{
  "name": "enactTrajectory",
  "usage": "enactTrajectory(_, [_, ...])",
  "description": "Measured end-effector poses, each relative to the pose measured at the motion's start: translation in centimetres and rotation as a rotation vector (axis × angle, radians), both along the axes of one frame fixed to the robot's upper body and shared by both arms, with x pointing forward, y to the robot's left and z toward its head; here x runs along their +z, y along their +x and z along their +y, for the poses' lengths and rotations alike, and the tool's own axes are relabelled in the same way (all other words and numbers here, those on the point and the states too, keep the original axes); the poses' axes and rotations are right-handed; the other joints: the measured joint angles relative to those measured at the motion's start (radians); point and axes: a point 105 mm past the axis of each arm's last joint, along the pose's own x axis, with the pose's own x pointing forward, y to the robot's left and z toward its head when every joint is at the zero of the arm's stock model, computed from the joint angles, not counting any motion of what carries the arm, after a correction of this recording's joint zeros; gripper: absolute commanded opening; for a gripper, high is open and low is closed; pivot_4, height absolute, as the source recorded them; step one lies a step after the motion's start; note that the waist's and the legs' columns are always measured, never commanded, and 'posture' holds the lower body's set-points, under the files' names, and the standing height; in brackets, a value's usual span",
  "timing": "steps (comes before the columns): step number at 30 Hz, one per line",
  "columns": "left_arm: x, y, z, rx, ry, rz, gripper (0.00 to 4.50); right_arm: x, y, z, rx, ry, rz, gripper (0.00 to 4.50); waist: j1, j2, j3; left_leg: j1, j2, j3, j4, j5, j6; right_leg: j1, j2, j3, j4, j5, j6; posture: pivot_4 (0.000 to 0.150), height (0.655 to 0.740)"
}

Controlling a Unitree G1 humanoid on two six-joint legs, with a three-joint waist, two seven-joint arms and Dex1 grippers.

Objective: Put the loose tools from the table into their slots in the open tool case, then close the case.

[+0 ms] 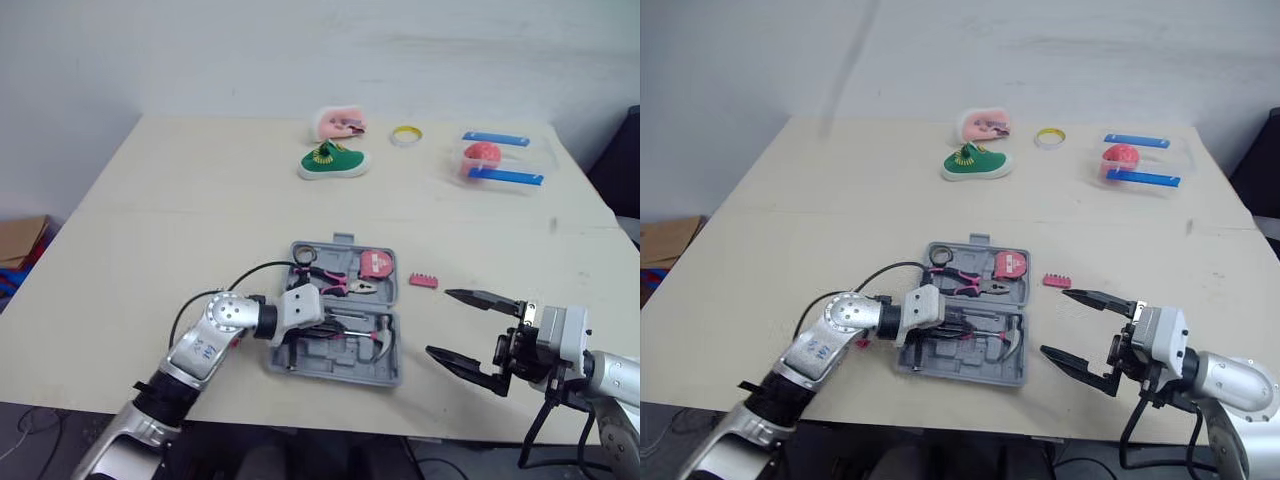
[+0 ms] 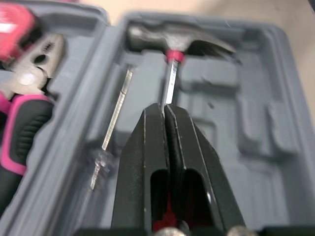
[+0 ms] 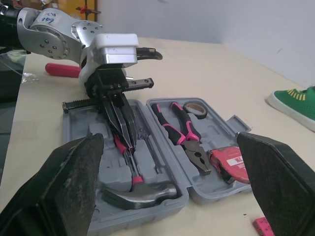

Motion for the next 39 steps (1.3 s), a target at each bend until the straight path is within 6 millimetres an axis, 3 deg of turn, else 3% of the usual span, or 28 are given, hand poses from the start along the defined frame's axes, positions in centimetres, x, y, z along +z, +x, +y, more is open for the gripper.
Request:
enactTrajectory(2, [1.4, -0.1, 0.9, -0.030, -0.054, -0.053, 0.04, 0.0, 0.0, 0.0, 0.005, -0.002, 0.001, 4.50, 0.000, 0.001, 0.002, -0.009, 0.000, -0.001, 0.002, 0.006, -0.006, -0.008, 0.001, -0.002, 0.000, 0.000, 0.001, 0.150, 0.7400])
enactTrajectory(7, [4.2, -0.2, 2.7, -0.059, -0.148, -0.136, 0.04, -0.2, 0.0, -0.2, 0.015, -0.005, -0.003, 4.50, 0.000, 0.000, 0.009, -0.011, -0.001, -0.001, 0.002, 0.005, -0.004, -0.008, 0.002, -0.003, -0.002, 0.000, 0.001, 0.150, 0.7400])
enactTrajectory(12, [7.4, -0.6, 6.1, -0.019, -0.204, -0.203, 0.04, -0.7, 0.1, -1.4, 0.004, -0.022, 0.015, 4.50, -0.004, -0.003, 0.022, -0.011, -0.001, -0.001, 0.004, 0.005, -0.003, -0.007, 0.001, -0.002, -0.001, 0.002, 0.004, 0.150, 0.7400])
enactTrajectory(17, [7.9, -0.4, 10.3, 0.120, -0.172, -0.155, 0.04, -0.8, 0.8, -2.8, -0.010, -0.040, 0.006, 4.50, -0.008, -0.002, 0.024, -0.007, -0.001, -0.001, 0.003, 0.002, 0.001, -0.004, 0.001, -0.002, -0.001, 0.002, 0.004, 0.150, 0.7400])
enactTrajectory(18, [7.7, -0.4, 11.4, 0.158, -0.164, -0.139, 0.55, -0.9, 1.0, -3.1, -0.007, -0.046, 0.005, 4.50, -0.008, -0.002, 0.025, -0.007, -0.001, -0.001, 0.003, 0.002, 0.001, -0.004, 0.001, -0.002, -0.001, 0.002, 0.004, 0.150, 0.7400])
enactTrajectory(21, [7.7, 0.3, 16.2, 0.346, -0.151, -0.126, 1.54, -1.2, 1.2, -5.3, -0.058, -0.067, 0.014, 4.50, -0.011, -0.002, 0.026, -0.007, -0.001, -0.002, 0.002, 0.002, 0.001, -0.005, 0.001, -0.002, -0.002, 0.002, 0.003, 0.150, 0.7400])
enactTrajectory(27, [6.8, -0.2, 21.6, 0.559, -0.144, -0.118, 4.37, -2.4, 1.2, -8.6, -0.135, -0.069, 0.016, 4.50, -0.015, -0.004, 0.027, -0.008, -0.001, -0.001, 0.002, 0.002, 0.002, -0.005, 0.000, -0.002, -0.003, 0.002, 0.004, 0.150, 0.7400])
enactTrajectory(31, [6.4, -1.7, 28.1, 0.829, -0.106, -0.134, 4.45, -4.1, 0.2, -13.5, -0.288, -0.090, 0.039, 4.50, -0.026, -0.005, 0.030, -0.007, -0.001, -0.001, -0.001, 0.001, 0.003, -0.005, 0.000, -0.002, -0.004, 0.001, 0.003, 0.150, 0.7400])
enactTrajectory(34, [5.8, -4.2, 32.7, 1.011, -0.057, -0.142, 4.45, -5.3, -1.0, -17.0, -0.398, -0.128, 0.054, 4.50, -0.031, -0.005, 0.030, -0.006, -0.001, 0.000, -0.001, 0.001, 0.002, -0.005, 0.000, -0.002, -0.004, 0.001, 0.002, 0.150, 0.7400])
enactTrajectory(39, [4.4, -7.4, 36.6, 1.196, -0.036, -0.121, 4.45, -6.2, -2.2, -20.1, -0.510, -0.149, 0.074, 4.50, -0.039, -0.005, 0.031, -0.004, 0.000, 0.001, -0.003, 0.000, 0.000, -0.005, 0.000, -0.001, -0.001, 0.000, 0.001, 0.150, 0.7400])
